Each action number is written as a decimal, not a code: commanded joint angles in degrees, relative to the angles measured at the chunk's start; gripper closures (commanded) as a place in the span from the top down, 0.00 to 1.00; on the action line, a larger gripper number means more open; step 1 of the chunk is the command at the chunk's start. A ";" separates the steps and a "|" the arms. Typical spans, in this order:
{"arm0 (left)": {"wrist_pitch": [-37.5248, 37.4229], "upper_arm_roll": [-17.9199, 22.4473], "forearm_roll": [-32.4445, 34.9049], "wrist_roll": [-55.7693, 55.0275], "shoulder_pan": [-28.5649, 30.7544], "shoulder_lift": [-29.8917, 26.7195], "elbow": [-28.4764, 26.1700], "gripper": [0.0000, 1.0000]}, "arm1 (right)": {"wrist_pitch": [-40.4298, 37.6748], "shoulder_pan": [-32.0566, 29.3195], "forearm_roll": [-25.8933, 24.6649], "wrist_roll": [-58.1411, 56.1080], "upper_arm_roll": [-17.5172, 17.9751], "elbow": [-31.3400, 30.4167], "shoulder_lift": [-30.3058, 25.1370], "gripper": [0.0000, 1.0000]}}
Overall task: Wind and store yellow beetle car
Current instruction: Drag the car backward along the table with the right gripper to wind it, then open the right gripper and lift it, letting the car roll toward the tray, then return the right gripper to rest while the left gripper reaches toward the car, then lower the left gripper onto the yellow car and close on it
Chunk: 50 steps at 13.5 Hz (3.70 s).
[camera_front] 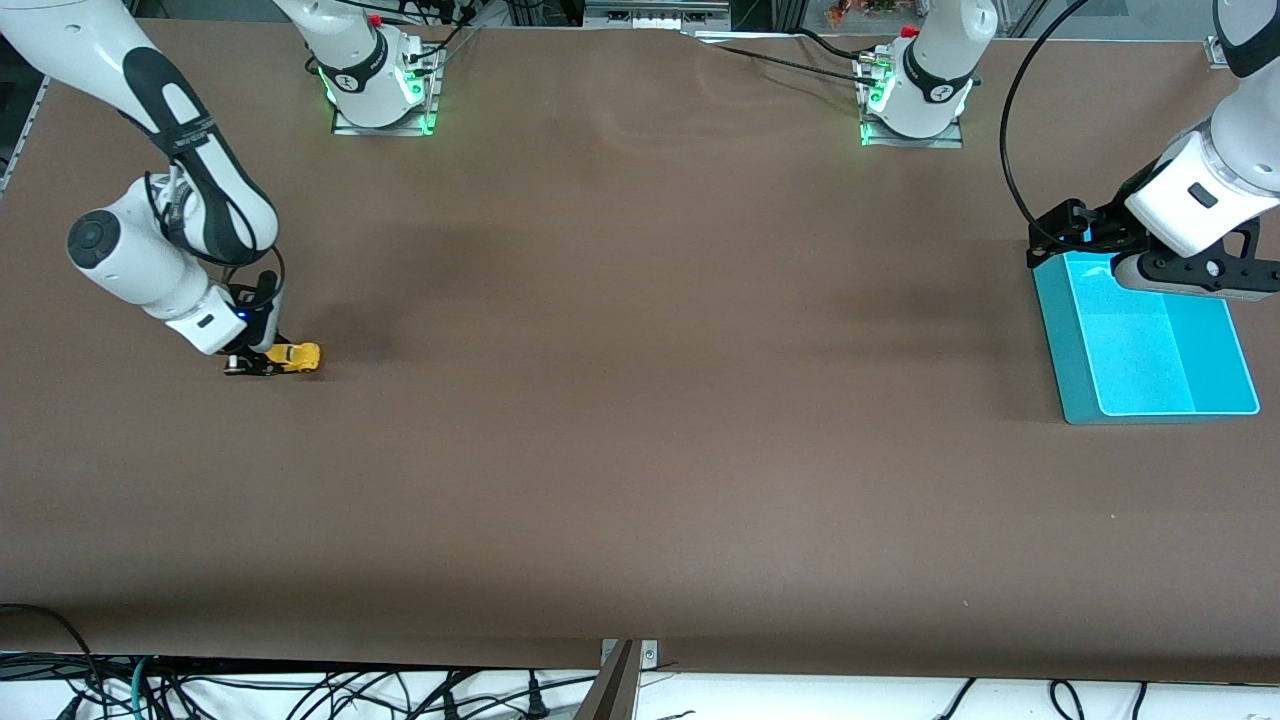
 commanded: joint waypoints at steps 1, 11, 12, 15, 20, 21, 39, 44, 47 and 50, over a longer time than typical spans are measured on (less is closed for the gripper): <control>-1.47 -0.13 0.86 0.26 -0.08 0.88 2.05 1.00 | 0.10 -0.99 0.40 -2.53 -1.06 -1.42 2.75 0.14; -1.47 -0.13 0.86 0.26 -0.08 0.88 2.05 1.00 | -11.13 -0.64 1.90 3.18 5.44 6.48 0.04 1.00; -1.38 -0.13 0.86 0.26 -0.08 0.88 2.05 1.00 | -13.24 -0.47 1.99 3.89 6.66 7.36 -1.19 1.00; -1.47 -0.13 0.86 0.26 -0.08 0.88 2.05 1.00 | -18.78 3.39 1.02 7.66 7.38 9.47 -7.59 1.00; -1.38 -0.13 1.12 0.70 -0.52 1.84 2.05 1.00 | -27.73 5.59 1.72 21.60 7.38 12.28 -17.17 1.00; -1.30 -0.13 1.03 0.79 -0.44 2.02 2.05 1.00 | -29.93 5.60 1.72 26.95 7.38 13.33 -19.63 1.00; 16.76 -0.13 0.94 63.34 1.50 7.21 -18.48 1.00 | -56.68 14.56 2.07 99.52 -1.41 22.83 -31.00 1.00; 37.87 -0.39 1.90 72.14 -0.95 16.85 -21.77 1.00 | -57.99 14.56 2.07 99.08 -1.15 22.48 -31.52 1.00; 47.80 -0.48 2.97 75.31 -1.93 22.92 -21.59 1.00 | -58.52 14.65 2.07 99.08 -1.15 22.48 -31.87 1.00; 53.26 -0.48 2.97 77.95 -1.93 26.97 -21.68 1.00 | -58.52 14.65 2.07 99.08 -1.15 22.48 -32.05 1.00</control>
